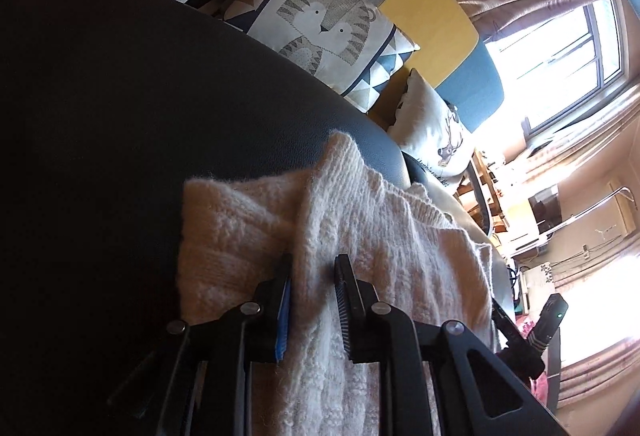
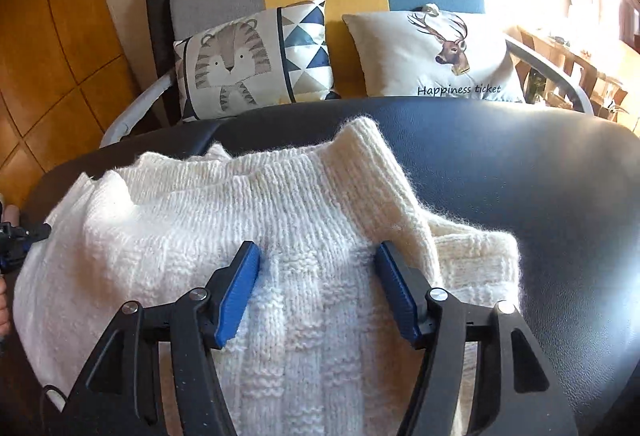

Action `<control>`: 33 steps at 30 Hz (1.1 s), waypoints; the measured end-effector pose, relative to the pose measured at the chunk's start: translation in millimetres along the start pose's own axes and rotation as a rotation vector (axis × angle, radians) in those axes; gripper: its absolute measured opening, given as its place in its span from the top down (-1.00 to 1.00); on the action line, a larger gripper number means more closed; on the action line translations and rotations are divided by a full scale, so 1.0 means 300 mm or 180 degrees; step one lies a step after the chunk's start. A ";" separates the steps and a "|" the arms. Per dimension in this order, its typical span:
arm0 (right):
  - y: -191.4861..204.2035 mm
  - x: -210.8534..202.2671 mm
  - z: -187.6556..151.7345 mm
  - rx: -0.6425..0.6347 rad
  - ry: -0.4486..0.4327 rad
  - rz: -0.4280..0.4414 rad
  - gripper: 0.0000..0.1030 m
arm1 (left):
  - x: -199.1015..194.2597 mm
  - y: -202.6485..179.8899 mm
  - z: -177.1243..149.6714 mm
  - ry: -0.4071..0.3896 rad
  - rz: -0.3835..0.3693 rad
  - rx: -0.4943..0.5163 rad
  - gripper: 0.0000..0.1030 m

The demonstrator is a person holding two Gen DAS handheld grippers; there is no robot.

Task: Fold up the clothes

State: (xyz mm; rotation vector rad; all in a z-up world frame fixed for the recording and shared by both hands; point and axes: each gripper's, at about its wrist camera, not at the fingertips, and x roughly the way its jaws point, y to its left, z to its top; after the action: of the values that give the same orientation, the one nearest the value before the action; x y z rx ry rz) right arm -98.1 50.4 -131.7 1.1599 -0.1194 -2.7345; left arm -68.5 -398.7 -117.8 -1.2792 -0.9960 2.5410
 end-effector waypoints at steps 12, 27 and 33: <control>0.007 0.007 0.022 0.0092 0.0013 -0.0031 -0.27 | -0.247 0.036 -0.077 -0.1103 0.0607 -0.0086 0.96; 0.356 0.163 0.129 -0.0918 0.0835 0.0070 0.44 | 0.147 -0.245 -0.121 -0.0528 0.0884 0.1520 0.73; 0.324 0.127 0.150 -0.0709 0.0513 -0.0021 0.86 | 0.094 -0.120 -0.099 -0.0712 0.0622 0.0886 0.71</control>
State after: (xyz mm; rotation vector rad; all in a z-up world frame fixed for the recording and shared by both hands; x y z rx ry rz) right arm -144.5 -51.7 -114.0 1.3084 0.2041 -2.5656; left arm -70.1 -345.3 -127.3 -1.0806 -0.5417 2.8941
